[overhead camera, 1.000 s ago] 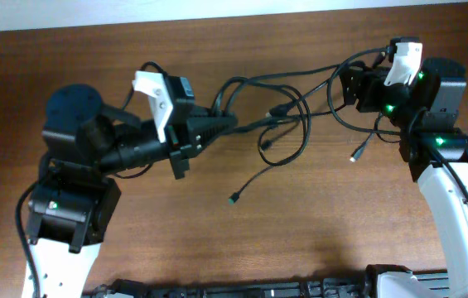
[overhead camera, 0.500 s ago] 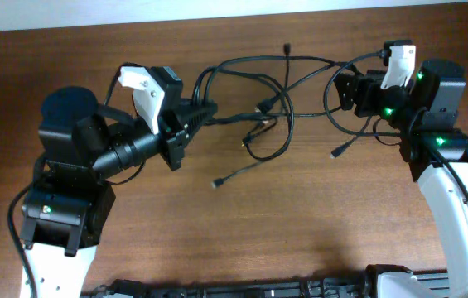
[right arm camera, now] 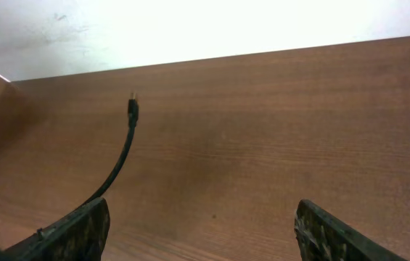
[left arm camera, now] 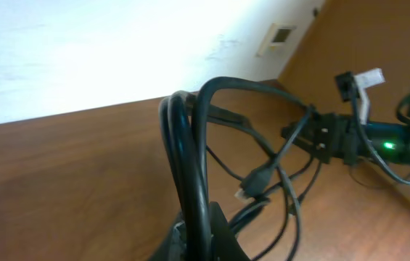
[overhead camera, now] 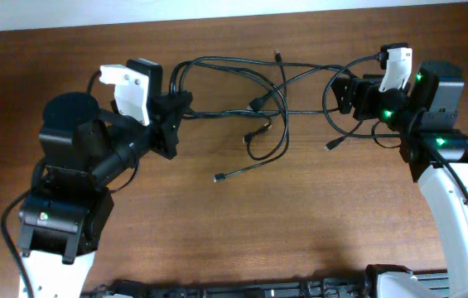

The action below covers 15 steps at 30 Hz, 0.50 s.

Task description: Untangle cables

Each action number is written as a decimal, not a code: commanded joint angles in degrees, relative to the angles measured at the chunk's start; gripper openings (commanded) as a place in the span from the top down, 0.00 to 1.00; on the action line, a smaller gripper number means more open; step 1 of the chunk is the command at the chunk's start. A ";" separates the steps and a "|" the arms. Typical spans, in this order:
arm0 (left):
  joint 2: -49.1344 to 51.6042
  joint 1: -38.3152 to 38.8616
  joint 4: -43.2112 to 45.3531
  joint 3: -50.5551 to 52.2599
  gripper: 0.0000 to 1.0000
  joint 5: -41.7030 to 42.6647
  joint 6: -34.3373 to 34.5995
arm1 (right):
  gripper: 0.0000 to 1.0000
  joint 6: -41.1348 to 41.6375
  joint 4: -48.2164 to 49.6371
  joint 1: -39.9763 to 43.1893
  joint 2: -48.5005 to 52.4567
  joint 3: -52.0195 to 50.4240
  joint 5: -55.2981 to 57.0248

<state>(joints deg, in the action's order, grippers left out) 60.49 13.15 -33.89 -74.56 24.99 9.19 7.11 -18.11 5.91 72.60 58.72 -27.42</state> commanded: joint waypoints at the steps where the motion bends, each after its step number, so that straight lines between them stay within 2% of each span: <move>1: -2.10 -0.68 -0.79 -0.44 1.00 -9.35 4.00 | 0.22 -0.59 -0.42 0.59 -1.01 0.61 2.08; 6: -2.14 -0.59 -2.45 -0.44 1.00 -8.76 4.46 | 0.22 -0.57 -0.55 0.59 -1.11 0.61 0.44; 8: -2.12 -0.57 -2.43 -0.44 1.00 -5.33 4.46 | 0.22 -0.66 -0.55 0.59 -1.22 0.61 -2.86; 11: -1.92 -0.57 -2.69 -0.44 1.00 -0.81 3.23 | 0.22 -1.36 0.48 0.59 -1.55 0.61 -9.90; 15: -1.86 -0.55 -4.02 -0.44 1.00 1.22 -1.36 | 0.22 -6.38 6.01 0.55 -2.64 0.61 -28.28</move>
<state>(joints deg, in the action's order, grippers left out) 59.72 13.04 -37.45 -74.56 24.23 11.46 4.58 -14.55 6.11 72.12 58.72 -40.82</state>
